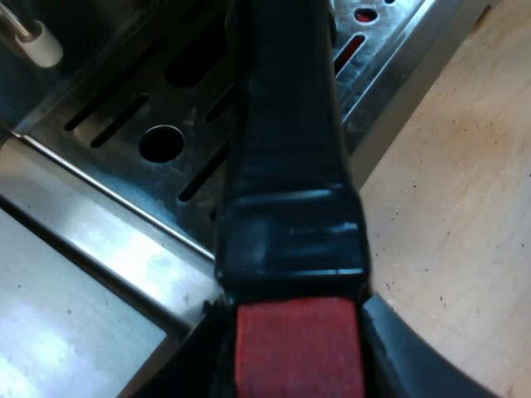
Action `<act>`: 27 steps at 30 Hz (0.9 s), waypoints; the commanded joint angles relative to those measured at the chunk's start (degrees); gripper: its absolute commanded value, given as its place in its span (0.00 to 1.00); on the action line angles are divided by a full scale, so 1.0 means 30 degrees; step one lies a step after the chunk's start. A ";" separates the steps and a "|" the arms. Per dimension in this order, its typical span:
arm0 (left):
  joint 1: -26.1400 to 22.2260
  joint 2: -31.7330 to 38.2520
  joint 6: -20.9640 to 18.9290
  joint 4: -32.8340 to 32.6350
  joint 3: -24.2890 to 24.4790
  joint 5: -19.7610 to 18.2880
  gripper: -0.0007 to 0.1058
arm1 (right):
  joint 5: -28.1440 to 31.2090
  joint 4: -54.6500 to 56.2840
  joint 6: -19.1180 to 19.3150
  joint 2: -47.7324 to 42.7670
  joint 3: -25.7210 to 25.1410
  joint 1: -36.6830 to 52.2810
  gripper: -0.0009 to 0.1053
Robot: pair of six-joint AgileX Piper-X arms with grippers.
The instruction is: Put the handle in the coffee machine
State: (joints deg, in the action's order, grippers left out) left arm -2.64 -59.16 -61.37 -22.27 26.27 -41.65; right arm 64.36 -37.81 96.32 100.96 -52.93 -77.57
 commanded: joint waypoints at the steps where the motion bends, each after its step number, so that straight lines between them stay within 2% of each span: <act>1: 0.0008 -0.0238 0.0115 0.1095 0.0396 -0.0936 0.01 | 0.0028 -0.0414 0.0448 0.0408 -0.0434 0.0070 1.00; 3: 0.0008 -0.0434 0.0115 0.1104 0.0617 -0.0936 0.01 | 0.0028 -0.0765 0.0448 0.0665 -0.0601 0.0070 1.00; 8: 0.0008 -0.1189 0.0073 0.1103 0.1212 -0.1069 0.01 | 0.0491 -0.2682 0.1902 0.1200 -0.0762 0.0254 1.00; 12: 0.0008 -0.1558 0.0073 0.1103 0.1578 -0.1069 0.01 | 0.0421 -0.2877 0.2278 0.1239 -0.0762 0.0466 1.00; 27: 0.0008 -0.2025 0.0013 0.0088 0.2466 -0.0914 0.01 | 0.0421 -0.2912 0.2414 0.1239 -0.0762 0.0748 1.00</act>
State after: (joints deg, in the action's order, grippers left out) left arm -2.64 -65.75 -61.37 -23.20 32.76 -41.82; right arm 65.27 -45.66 102.92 104.74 -54.90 -75.57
